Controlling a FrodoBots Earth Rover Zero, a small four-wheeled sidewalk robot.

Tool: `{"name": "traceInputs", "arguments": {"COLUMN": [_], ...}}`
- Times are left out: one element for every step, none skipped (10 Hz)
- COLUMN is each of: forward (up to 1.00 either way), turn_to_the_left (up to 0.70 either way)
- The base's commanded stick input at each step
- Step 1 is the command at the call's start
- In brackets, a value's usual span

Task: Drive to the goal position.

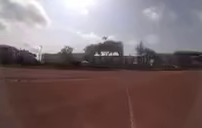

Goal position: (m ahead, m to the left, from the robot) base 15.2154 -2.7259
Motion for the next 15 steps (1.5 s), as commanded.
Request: {"name": "traceInputs", "arguments": {"forward": [0.7,0.7,0.7,0.7,0.7,0.7,0.7,0.7,0.7,0.7,0.7,0.7,0.7,0.7,0.7], "turn_to_the_left": [0.0,0.0,0.0,0.0,0.0,0.0,0.0,0.0,0.0,0.0,0.0,0.0,0.0,0.0,0.0]}}
